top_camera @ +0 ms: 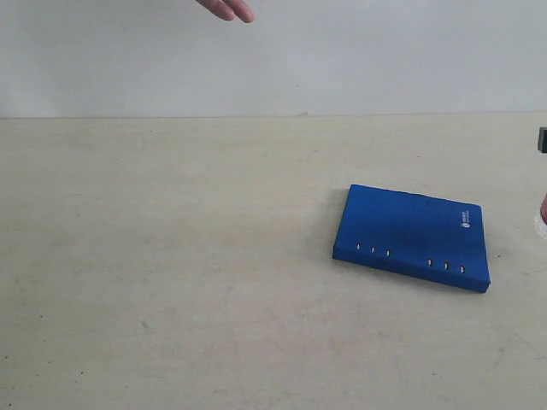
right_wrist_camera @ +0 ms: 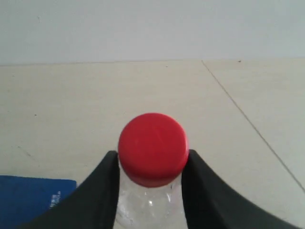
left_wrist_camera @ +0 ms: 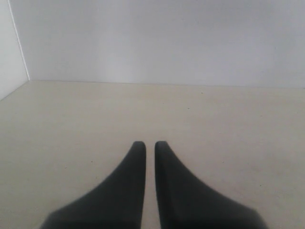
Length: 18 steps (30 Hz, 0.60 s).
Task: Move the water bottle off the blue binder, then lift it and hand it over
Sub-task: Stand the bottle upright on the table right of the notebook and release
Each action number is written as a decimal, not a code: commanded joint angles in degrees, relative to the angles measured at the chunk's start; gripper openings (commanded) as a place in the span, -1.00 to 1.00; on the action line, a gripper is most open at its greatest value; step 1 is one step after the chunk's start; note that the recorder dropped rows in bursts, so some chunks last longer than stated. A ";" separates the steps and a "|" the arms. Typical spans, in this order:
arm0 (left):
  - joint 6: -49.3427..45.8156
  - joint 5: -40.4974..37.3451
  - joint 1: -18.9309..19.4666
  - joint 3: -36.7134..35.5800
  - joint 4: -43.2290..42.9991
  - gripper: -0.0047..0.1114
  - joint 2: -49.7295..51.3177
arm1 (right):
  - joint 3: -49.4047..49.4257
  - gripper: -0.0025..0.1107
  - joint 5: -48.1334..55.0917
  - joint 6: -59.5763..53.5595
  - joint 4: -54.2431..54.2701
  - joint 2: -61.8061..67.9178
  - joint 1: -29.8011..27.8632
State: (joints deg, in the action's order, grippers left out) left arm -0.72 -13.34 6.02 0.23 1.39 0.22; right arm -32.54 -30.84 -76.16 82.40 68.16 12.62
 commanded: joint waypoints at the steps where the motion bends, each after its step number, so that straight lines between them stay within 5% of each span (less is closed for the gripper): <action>1: -0.17 0.22 0.09 -0.23 0.11 -0.80 -0.22 | -0.20 -0.96 -3.87 10.29 -3.40 -0.07 -0.13; 5: -0.17 0.22 0.09 -0.23 0.11 -0.80 -0.22 | -0.20 -0.96 -3.05 15.17 -8.00 0.89 -2.54; 13: -0.17 0.22 0.09 -0.23 0.11 -0.80 -0.22 | -0.20 -0.96 14.85 23.28 -24.99 2.66 -13.37; 18: -0.17 0.22 0.09 -0.23 0.11 -0.80 -0.22 | -0.20 -0.96 20.06 26.01 -30.66 3.90 -14.80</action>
State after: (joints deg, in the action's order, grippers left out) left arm -0.72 -13.34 6.02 0.23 1.39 0.22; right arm -32.54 -13.04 -52.61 54.62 71.61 -1.51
